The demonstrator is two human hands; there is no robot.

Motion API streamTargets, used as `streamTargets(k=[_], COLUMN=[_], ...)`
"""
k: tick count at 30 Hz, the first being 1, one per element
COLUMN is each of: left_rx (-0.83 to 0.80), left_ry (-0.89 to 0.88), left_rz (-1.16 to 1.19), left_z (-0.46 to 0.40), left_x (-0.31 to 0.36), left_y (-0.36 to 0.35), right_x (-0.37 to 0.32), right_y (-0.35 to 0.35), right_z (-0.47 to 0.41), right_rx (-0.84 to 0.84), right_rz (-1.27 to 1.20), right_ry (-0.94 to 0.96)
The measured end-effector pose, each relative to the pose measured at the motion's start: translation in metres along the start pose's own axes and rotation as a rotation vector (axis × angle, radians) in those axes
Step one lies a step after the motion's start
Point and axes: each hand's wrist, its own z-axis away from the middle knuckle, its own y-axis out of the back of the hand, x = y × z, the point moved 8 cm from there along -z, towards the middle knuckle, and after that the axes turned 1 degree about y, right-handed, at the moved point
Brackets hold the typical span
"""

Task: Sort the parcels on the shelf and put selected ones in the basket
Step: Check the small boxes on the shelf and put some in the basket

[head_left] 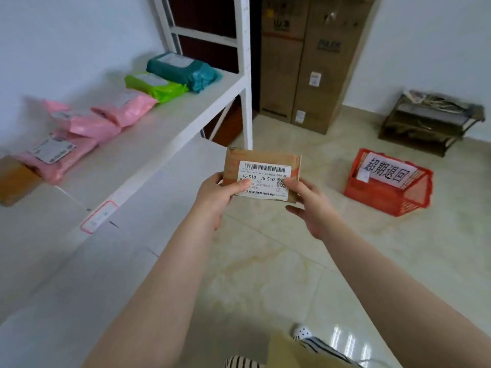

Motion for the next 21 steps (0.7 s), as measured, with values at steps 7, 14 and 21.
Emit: streamTargets(k=[7,14,21], left_rx=[-0.169,-0.339,-0.448], left_ry=[0.056,0.134,0.192], left_rz=[-0.04,-0.146,-0.259], left_z=[-0.059,-0.11,-0.196], left_x=[-0.009,-0.018,-0.021], left_y=[-0.177,-0.321,-0.432], right_x=[-0.029,-0.042,-0.057], right_y=[0.162,0.283,0.372], right_z=[-0.029,-0.055,-0.127], right_rx=[0.195,0.344,0.446], right_rz=[-0.053,-0.137,-0.189], right_ry=[-0.002,-0.042,-0.08])
